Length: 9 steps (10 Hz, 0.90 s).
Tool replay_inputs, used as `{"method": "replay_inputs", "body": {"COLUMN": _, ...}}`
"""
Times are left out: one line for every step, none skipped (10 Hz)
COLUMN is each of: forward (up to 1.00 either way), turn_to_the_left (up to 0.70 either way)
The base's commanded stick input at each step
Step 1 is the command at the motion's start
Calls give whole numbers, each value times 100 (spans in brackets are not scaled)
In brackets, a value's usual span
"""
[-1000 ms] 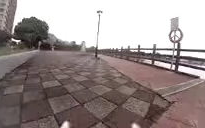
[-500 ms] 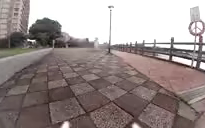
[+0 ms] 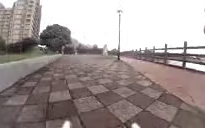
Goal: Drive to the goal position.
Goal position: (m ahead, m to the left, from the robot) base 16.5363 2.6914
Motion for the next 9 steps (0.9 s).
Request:
{"method": "replay_inputs", "body": {"forward": 70, "turn_to_the_left": 33}}
{"method": "replay_inputs", "body": {"forward": 70, "turn_to_the_left": 25}}
{"method": "replay_inputs", "body": {"forward": 70, "turn_to_the_left": 15}}
{"method": "replay_inputs", "body": {"forward": 70, "turn_to_the_left": 0}}
{"method": "replay_inputs", "body": {"forward": 70, "turn_to_the_left": 0}}
{"method": "replay_inputs", "body": {"forward": 70, "turn_to_the_left": 0}}
{"method": "replay_inputs", "body": {"forward": 70, "turn_to_the_left": 0}}
{"method": "replay_inputs", "body": {"forward": 70, "turn_to_the_left": 0}}
{"method": "replay_inputs", "body": {"forward": 70, "turn_to_the_left": -7}}
